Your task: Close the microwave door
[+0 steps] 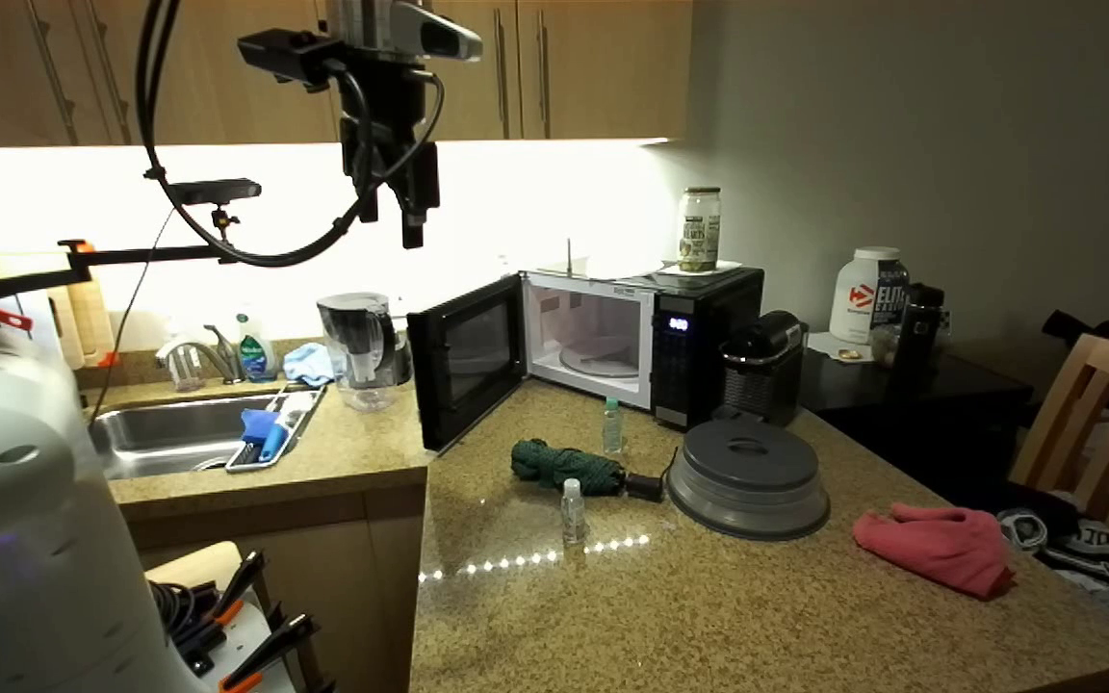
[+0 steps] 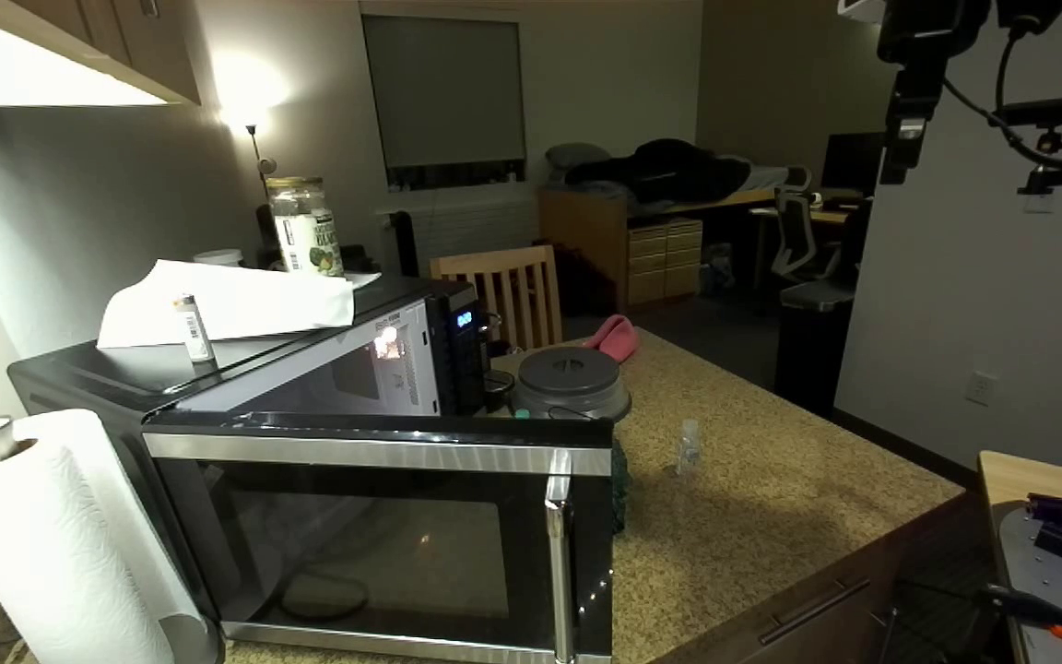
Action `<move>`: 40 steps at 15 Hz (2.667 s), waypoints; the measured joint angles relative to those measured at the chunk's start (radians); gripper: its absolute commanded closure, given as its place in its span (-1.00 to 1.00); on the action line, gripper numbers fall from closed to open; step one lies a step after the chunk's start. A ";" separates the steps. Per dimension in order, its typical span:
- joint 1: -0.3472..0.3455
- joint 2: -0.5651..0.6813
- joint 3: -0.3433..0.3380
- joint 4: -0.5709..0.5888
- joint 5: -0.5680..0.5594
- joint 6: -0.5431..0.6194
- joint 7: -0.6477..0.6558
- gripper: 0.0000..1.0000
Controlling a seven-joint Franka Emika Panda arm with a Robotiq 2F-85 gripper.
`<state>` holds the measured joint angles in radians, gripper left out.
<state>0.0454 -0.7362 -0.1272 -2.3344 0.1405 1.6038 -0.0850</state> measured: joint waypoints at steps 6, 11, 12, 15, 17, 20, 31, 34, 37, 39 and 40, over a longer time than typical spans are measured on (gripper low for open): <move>0.000 0.000 0.000 0.000 0.000 0.000 0.000 -1.00; 0.000 0.000 0.000 0.000 0.000 0.000 0.000 -1.00; 0.000 0.000 0.000 0.000 0.000 0.000 0.000 -1.00; 0.000 0.000 0.000 0.000 0.000 0.000 0.000 -1.00; 0.000 0.000 0.000 0.000 0.000 0.000 0.000 -1.00; 0.000 0.000 0.000 0.000 0.000 0.000 0.000 -1.00; -0.003 0.001 0.005 0.000 0.001 0.005 0.000 -1.00; 0.000 0.014 0.020 0.001 0.017 0.031 0.000 -1.00; 0.015 0.050 0.042 0.015 0.047 0.066 0.000 -1.00; 0.037 0.088 0.056 0.034 0.065 0.083 -0.005 -1.00; 0.049 0.110 0.064 0.046 0.072 0.090 -0.010 -1.00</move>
<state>0.0944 -0.6260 -0.0633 -2.2881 0.2126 1.6933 -0.0952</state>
